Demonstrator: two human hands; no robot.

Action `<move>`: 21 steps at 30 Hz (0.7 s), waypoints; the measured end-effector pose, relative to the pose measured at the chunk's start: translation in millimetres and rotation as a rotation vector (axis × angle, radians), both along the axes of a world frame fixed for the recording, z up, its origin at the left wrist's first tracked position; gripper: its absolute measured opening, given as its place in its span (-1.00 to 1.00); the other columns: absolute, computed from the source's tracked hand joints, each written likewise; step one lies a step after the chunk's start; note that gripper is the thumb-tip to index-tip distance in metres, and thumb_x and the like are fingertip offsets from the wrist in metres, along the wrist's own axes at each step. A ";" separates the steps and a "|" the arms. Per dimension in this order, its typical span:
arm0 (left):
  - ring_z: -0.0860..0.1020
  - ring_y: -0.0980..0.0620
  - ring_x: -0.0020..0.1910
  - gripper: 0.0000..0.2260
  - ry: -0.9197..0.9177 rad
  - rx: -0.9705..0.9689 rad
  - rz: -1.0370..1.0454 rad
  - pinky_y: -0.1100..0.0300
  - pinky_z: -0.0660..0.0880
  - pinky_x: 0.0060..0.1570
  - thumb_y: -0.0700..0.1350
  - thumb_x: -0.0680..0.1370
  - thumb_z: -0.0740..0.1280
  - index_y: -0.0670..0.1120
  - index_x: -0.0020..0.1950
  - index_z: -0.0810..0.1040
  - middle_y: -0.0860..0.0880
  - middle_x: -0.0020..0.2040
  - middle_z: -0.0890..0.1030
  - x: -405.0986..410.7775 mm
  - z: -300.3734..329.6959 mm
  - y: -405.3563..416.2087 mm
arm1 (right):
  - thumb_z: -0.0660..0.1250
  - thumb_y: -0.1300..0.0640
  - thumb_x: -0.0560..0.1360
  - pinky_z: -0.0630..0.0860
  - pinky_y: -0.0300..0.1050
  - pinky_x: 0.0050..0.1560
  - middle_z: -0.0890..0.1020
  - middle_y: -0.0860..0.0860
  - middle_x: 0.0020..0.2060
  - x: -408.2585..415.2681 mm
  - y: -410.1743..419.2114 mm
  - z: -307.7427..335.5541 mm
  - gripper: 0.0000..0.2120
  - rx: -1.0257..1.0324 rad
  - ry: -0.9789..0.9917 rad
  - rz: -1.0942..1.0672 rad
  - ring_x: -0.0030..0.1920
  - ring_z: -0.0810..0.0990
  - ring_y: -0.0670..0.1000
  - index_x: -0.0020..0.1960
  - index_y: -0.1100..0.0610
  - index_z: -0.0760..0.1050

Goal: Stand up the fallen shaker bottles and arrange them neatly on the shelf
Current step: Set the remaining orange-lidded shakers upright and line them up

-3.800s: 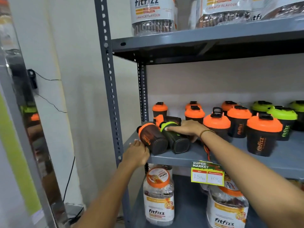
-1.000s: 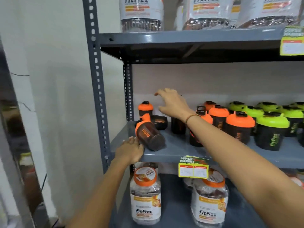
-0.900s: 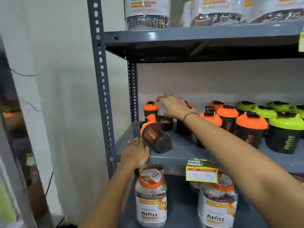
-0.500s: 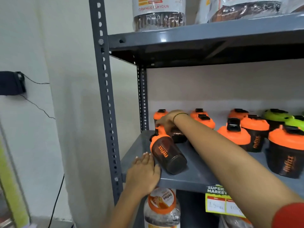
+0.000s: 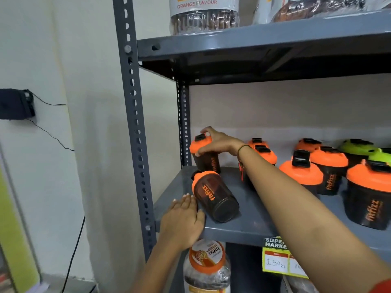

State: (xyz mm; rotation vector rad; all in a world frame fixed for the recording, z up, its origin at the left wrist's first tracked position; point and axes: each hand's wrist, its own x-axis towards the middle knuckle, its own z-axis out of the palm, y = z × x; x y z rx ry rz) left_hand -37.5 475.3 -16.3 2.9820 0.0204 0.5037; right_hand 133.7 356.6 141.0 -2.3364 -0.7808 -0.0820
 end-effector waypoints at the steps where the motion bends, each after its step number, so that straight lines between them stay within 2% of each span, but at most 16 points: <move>1: 0.11 0.02 0.54 -0.48 0.001 -0.002 0.000 0.09 -0.03 0.52 0.10 0.64 -0.10 -0.09 0.56 0.08 -0.09 0.57 0.16 -0.3 0.2 -0.2 | 0.60 -0.07 0.29 0.51 -0.01 0.24 0.43 0.01 0.30 -1.8 0.0 -2.5 -0.17 0.089 -0.006 -0.035 0.24 0.47 0.06 0.45 0.02 0.29; 4: 0.12 0.02 0.54 -0.48 -0.002 -0.002 0.006 0.09 -0.04 0.52 0.10 0.64 -0.10 -0.09 0.56 0.09 -0.09 0.56 0.16 -1.2 0.3 -0.8 | 0.55 -0.30 0.15 0.57 0.09 0.19 0.51 0.07 0.25 -4.5 4.2 -18.7 -0.10 0.230 -0.055 -0.205 0.21 0.54 0.12 0.36 0.03 0.36; 6: 0.12 0.03 0.54 -0.48 -0.004 -0.011 0.006 0.10 -0.04 0.51 0.11 0.64 -0.10 -0.09 0.56 0.09 -0.08 0.57 0.16 -1.9 0.7 -1.4 | 0.49 -0.39 0.07 0.59 0.11 0.15 0.51 0.10 0.23 -4.2 4.7 -29.6 -0.06 0.211 -0.081 -0.297 0.19 0.56 0.17 0.32 0.04 0.36; 10: 0.10 0.04 0.54 -0.48 -0.015 -0.028 0.005 0.12 -0.07 0.51 0.10 0.64 -0.10 -0.08 0.56 0.08 -0.07 0.57 0.15 -2.8 1.8 -2.6 | 0.50 -0.35 0.19 0.53 0.10 0.19 0.45 0.14 0.27 -7.0 3.6 -39.7 -0.08 0.033 -0.148 -0.394 0.27 0.49 0.24 0.39 0.05 0.30; 13: 0.10 0.04 0.54 -0.48 -0.015 -0.023 0.010 0.11 -0.07 0.51 0.09 0.64 -0.10 -0.08 0.56 0.09 -0.07 0.57 0.15 -2.6 0.7 -1.7 | 0.49 -0.36 0.21 0.52 0.11 0.16 0.44 0.14 0.27 -7.1 6.6 -42.8 -0.08 -0.044 -0.160 -0.417 0.29 0.48 0.25 0.40 0.06 0.29; 21: 0.12 0.03 0.54 -0.48 -0.015 -0.018 0.001 0.10 -0.04 0.52 0.10 0.64 -0.11 -0.08 0.56 0.10 -0.07 0.57 0.17 -0.9 -0.7 -0.4 | 0.46 -0.41 0.23 0.46 0.11 0.26 0.41 0.16 0.36 -4.5 -2.9 -46.9 0.02 -0.055 -0.082 -0.409 0.36 0.43 0.27 0.50 0.05 0.19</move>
